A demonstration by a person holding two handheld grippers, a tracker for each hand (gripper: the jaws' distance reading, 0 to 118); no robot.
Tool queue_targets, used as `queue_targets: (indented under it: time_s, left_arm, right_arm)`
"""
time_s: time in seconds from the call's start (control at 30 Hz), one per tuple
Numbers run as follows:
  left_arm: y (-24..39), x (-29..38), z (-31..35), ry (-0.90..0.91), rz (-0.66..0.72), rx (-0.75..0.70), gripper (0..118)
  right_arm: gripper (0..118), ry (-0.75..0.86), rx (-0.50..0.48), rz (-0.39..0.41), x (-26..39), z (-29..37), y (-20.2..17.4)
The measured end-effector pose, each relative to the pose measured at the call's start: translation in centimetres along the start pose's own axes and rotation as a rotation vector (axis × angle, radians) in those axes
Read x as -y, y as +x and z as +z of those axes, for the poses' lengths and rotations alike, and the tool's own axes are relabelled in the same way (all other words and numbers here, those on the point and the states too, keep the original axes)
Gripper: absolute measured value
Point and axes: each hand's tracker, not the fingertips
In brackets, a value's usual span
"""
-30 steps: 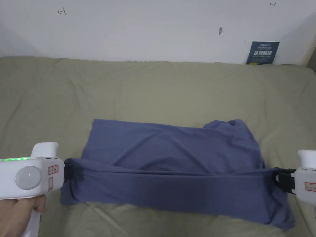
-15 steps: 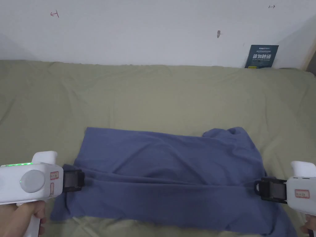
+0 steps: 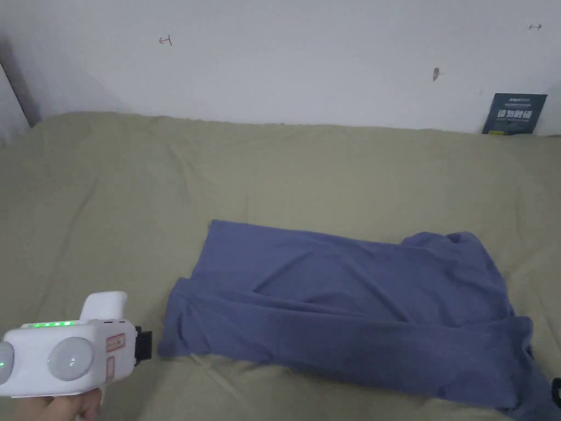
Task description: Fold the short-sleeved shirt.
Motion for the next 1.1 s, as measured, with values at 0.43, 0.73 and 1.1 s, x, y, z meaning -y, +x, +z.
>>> queue_targets:
  time_s: [0.43,0.73,1.1]
  left_arm:
    - [1.9,-2.2,-7.0,-0.110,0.027,-0.027,110]
    - [3.3,-2.4,-6.4,-0.055,-0.053,0.050,3]
    - [4.7,-2.5,-5.7,-0.083,-0.081,-0.003,3]
  right_arm:
    - [0,-0.062,-0.014,-0.010,0.7,-0.5,-1.3]
    - [0,-0.098,-0.011,-0.019,0.8,-3.0,0.4]
    - [117,-0.145,-0.071,-0.055,-0.5,-6.3,-0.2]
